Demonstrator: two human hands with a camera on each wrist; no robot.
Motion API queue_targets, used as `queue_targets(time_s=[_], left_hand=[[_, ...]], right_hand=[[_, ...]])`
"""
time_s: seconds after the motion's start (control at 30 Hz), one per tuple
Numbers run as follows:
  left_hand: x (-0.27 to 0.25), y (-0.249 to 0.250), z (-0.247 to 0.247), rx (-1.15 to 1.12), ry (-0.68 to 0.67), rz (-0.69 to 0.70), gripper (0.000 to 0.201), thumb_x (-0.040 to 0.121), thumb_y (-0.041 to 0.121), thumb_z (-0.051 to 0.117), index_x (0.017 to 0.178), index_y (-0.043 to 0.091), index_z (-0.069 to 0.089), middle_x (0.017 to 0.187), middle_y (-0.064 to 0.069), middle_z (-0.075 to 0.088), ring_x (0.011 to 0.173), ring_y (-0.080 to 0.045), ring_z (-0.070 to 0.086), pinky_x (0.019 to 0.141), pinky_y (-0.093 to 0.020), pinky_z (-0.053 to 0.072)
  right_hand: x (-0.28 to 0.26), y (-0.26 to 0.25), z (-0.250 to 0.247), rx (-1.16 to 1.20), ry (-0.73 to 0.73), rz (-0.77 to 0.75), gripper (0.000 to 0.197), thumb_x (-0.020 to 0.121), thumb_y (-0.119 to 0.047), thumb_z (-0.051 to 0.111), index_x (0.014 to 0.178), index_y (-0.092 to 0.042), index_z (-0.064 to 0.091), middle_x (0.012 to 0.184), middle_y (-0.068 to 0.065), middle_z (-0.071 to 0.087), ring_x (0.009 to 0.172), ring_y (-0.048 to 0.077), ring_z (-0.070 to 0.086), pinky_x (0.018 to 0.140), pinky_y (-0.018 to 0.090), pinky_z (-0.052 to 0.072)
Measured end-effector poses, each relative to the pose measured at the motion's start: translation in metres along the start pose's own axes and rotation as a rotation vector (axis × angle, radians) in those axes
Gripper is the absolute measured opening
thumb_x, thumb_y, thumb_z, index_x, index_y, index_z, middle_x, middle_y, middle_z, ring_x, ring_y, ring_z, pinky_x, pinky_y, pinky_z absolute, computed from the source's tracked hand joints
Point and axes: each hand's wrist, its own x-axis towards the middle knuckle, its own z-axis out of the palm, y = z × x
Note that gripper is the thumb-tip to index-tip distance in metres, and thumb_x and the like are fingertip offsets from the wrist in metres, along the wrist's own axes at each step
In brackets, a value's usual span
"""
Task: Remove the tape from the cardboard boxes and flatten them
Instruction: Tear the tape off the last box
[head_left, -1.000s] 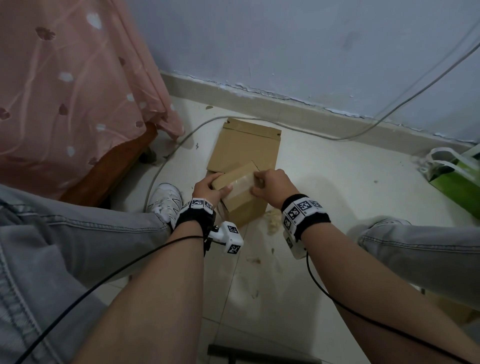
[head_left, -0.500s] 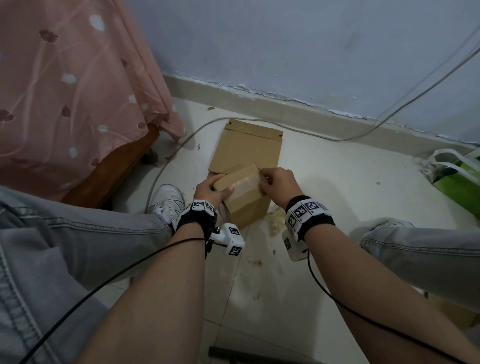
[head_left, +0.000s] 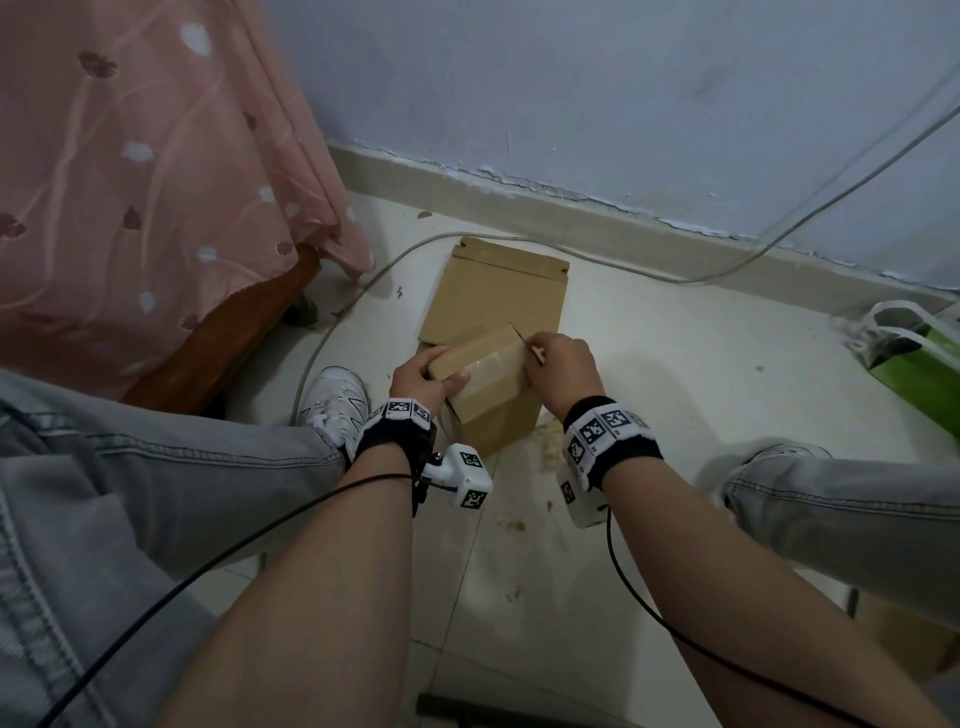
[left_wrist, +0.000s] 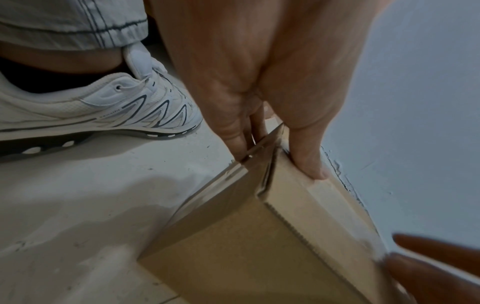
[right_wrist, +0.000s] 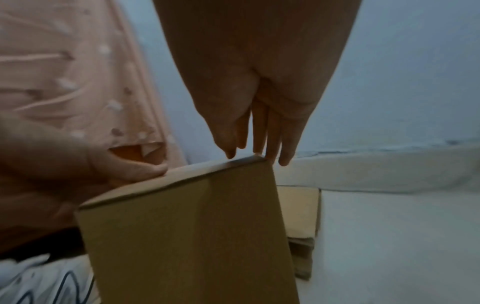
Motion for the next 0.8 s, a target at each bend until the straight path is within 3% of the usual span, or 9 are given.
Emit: queue_targets(time_s=[0.07, 0.17, 0.5, 0.57, 0.63, 0.7, 0.73, 0.8], left_hand=[[0.000, 0.000, 0.001, -0.004, 0.008, 0.004, 0.044, 0.078, 0.015, 0.082, 0.120, 0.020, 0.069, 0.110, -0.010, 0.069, 0.100, -0.023, 0.065, 0.089, -0.031, 0.054], [0.001, -0.002, 0.002, -0.020, 0.014, 0.006, 0.043, 0.078, 0.013, 0.082, 0.118, 0.020, 0.070, 0.108, -0.010, 0.070, 0.096, -0.022, 0.065, 0.088, -0.030, 0.055], [0.000, -0.004, 0.002, -0.034, -0.001, 0.000, 0.041, 0.077, 0.016, 0.083, 0.115, 0.025, 0.070, 0.109, -0.012, 0.070, 0.100, -0.027, 0.066, 0.090, -0.038, 0.057], [0.001, -0.008, 0.001, -0.046, -0.012, 0.023, 0.035, 0.084, 0.016, 0.076, 0.117, 0.026, 0.069, 0.111, -0.009, 0.069, 0.099, -0.023, 0.065, 0.089, -0.034, 0.055], [-0.001, -0.014, -0.003, -0.065, -0.014, 0.030, 0.024, 0.097, 0.021, 0.058, 0.115, 0.033, 0.069, 0.109, -0.005, 0.069, 0.093, -0.020, 0.062, 0.086, -0.032, 0.053], [0.000, -0.021, -0.007, -0.131, -0.025, -0.034, 0.034, 0.103, 0.024, 0.042, 0.112, 0.041, 0.070, 0.110, -0.004, 0.069, 0.093, -0.019, 0.059, 0.091, -0.039, 0.054], [-0.002, -0.022, -0.008, -0.165, -0.036, -0.071, 0.036, 0.104, 0.023, 0.040, 0.112, 0.041, 0.070, 0.114, -0.005, 0.068, 0.097, -0.019, 0.059, 0.095, -0.042, 0.053], [-0.003, -0.021, -0.011, -0.220, -0.037, -0.113, 0.035, 0.105, 0.020, 0.039, 0.114, 0.034, 0.070, 0.119, -0.007, 0.066, 0.100, -0.015, 0.060, 0.091, -0.037, 0.055]], right_hand=[[-0.001, -0.010, 0.003, -0.082, -0.062, -0.075, 0.036, 0.091, -0.018, 0.056, 0.126, -0.013, 0.063, 0.118, 0.012, 0.068, 0.110, 0.031, 0.061, 0.095, 0.040, 0.050], [-0.001, -0.017, 0.006, -0.171, -0.112, -0.113, 0.037, 0.090, -0.020, 0.058, 0.125, -0.007, 0.060, 0.122, 0.014, 0.064, 0.113, 0.034, 0.057, 0.095, 0.039, 0.048], [-0.001, -0.015, -0.001, -0.138, -0.086, -0.082, 0.030, 0.089, -0.011, 0.053, 0.116, -0.011, 0.064, 0.101, 0.013, 0.070, 0.098, 0.034, 0.063, 0.084, 0.036, 0.052], [0.000, -0.011, -0.002, -0.095, -0.098, -0.052, 0.036, 0.088, -0.011, 0.054, 0.122, -0.012, 0.064, 0.107, 0.011, 0.070, 0.102, 0.032, 0.062, 0.091, 0.038, 0.051], [0.001, -0.007, -0.005, -0.062, -0.138, -0.037, 0.044, 0.088, -0.015, 0.059, 0.132, -0.015, 0.060, 0.117, 0.009, 0.068, 0.110, 0.028, 0.061, 0.097, 0.035, 0.049], [0.002, -0.004, -0.008, -0.035, -0.184, -0.043, 0.051, 0.086, -0.020, 0.064, 0.137, -0.017, 0.057, 0.122, 0.007, 0.066, 0.114, 0.025, 0.060, 0.100, 0.034, 0.048], [0.002, -0.003, -0.010, -0.029, -0.202, -0.049, 0.053, 0.086, -0.021, 0.066, 0.137, -0.016, 0.056, 0.122, 0.008, 0.066, 0.114, 0.024, 0.059, 0.100, 0.033, 0.048], [0.001, -0.003, -0.013, -0.031, -0.225, -0.062, 0.050, 0.085, -0.020, 0.068, 0.133, -0.013, 0.059, 0.120, 0.010, 0.067, 0.112, 0.025, 0.060, 0.098, 0.034, 0.049]])
